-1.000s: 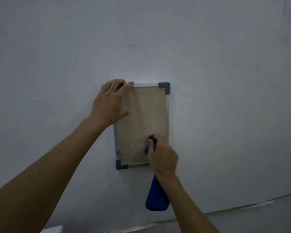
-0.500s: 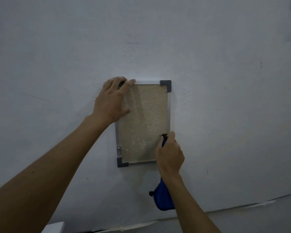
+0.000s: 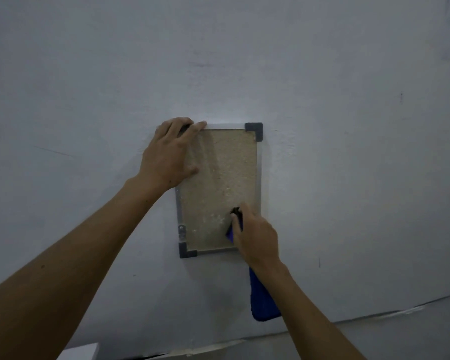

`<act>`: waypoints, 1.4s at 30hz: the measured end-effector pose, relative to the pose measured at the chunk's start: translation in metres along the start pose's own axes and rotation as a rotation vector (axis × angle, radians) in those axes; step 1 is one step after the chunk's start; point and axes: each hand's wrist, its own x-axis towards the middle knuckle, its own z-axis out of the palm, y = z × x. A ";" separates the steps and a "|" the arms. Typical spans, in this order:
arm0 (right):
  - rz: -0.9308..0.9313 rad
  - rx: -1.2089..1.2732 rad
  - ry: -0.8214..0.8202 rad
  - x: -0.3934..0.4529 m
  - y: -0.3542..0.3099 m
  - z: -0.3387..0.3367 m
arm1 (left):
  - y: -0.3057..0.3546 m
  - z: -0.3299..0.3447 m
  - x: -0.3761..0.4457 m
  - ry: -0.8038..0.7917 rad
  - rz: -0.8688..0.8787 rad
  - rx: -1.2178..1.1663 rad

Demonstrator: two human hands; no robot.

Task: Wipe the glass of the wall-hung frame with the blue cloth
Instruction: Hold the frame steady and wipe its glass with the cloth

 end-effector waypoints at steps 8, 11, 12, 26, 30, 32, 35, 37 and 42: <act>0.054 -0.034 -0.009 -0.007 0.004 0.002 | 0.002 -0.001 -0.001 0.000 -0.003 -0.009; -0.009 -0.035 -0.023 -0.004 0.014 -0.006 | 0.001 -0.001 -0.001 0.005 0.000 -0.012; 0.031 -0.020 0.037 0.002 0.020 -0.011 | 0.001 -0.001 -0.001 0.006 -0.002 -0.012; -0.194 -0.193 0.134 0.017 0.049 -0.029 | -0.001 0.000 -0.001 -0.001 -0.011 -0.017; -0.284 -0.238 0.105 -0.005 0.053 -0.020 | 0.000 0.000 -0.002 0.007 -0.016 -0.022; -0.305 -0.251 0.067 -0.007 0.056 -0.020 | 0.001 0.000 -0.001 0.007 -0.013 -0.021; -0.319 -0.258 0.051 0.008 0.056 -0.028 | 0.000 0.000 -0.001 0.007 -0.015 -0.023; -0.309 -0.230 0.122 0.025 0.054 -0.036 | 0.000 0.000 -0.001 0.010 -0.017 -0.027; -0.426 -0.260 0.119 0.024 0.058 -0.037 | -0.001 0.001 -0.001 0.008 -0.015 -0.018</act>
